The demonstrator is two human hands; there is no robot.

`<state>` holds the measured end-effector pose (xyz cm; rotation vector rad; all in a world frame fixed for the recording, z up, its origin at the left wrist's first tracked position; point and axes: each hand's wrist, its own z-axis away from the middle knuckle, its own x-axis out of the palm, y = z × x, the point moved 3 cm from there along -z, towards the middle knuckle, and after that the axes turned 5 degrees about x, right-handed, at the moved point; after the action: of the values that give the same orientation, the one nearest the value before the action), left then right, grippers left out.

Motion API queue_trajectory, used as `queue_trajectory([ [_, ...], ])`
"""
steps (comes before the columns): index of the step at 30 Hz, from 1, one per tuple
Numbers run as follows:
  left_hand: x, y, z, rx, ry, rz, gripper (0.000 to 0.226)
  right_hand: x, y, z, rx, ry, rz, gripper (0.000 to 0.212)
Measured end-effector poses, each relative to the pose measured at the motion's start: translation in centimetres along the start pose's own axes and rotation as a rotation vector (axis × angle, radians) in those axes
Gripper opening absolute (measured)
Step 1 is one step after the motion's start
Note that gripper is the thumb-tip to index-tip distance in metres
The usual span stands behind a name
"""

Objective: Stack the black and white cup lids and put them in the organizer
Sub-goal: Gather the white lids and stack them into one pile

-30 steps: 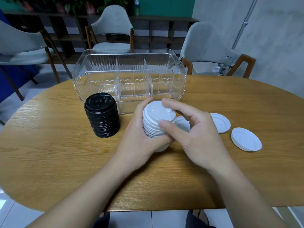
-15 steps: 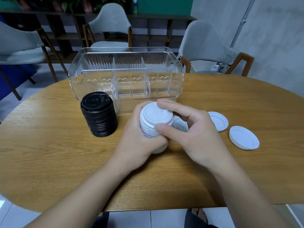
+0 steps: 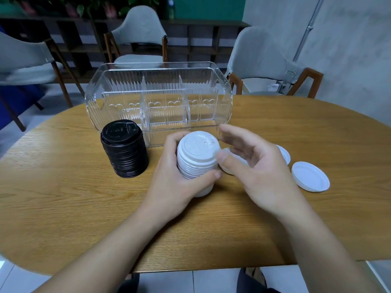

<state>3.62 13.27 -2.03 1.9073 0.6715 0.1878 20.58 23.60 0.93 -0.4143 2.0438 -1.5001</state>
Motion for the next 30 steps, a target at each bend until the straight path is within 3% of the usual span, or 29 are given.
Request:
queue_trajectory([
  [3, -0.4, -0.1, -0.4, 0.021, 0.035, -0.053, 0.081, -1.4, 0.8, -0.1, 0.065, 0.146, 0.030, 0.042],
  [5, -0.6, -0.2, -0.6, 0.023, 0.051, -0.051, 0.081, -2.0, 1.5, 0.0, 0.091, 0.180, 0.265, 0.033],
  [8, -0.5, -0.4, -0.5, 0.027, 0.052, -0.056, 0.080, -1.7, 2.8, 0.1, 0.026, 0.089, 0.741, 0.034],
  [11, -0.5, -0.4, -0.5, 0.027, 0.046, -0.069, 0.078, -1.2, 3.6, -0.1, 0.017, 0.031, 0.902, 0.024],
  [14, -0.6, -0.4, -0.5, 0.031, 0.041, -0.076, 0.077, -0.9, 3.7, -0.2, -0.029, 0.093, 0.928, 0.006],
  [22, -0.6, -0.4, -0.4, 0.054, 0.038, -0.094, 0.077, -0.2, 3.6, -0.1, -0.014, 0.121, 0.901, 0.020],
  [30, -0.7, -0.4, -0.5, 0.060, 0.033, -0.113, 0.079, -1.1, 2.6, 0.0, 0.016, 0.175, 0.653, 0.031],
])
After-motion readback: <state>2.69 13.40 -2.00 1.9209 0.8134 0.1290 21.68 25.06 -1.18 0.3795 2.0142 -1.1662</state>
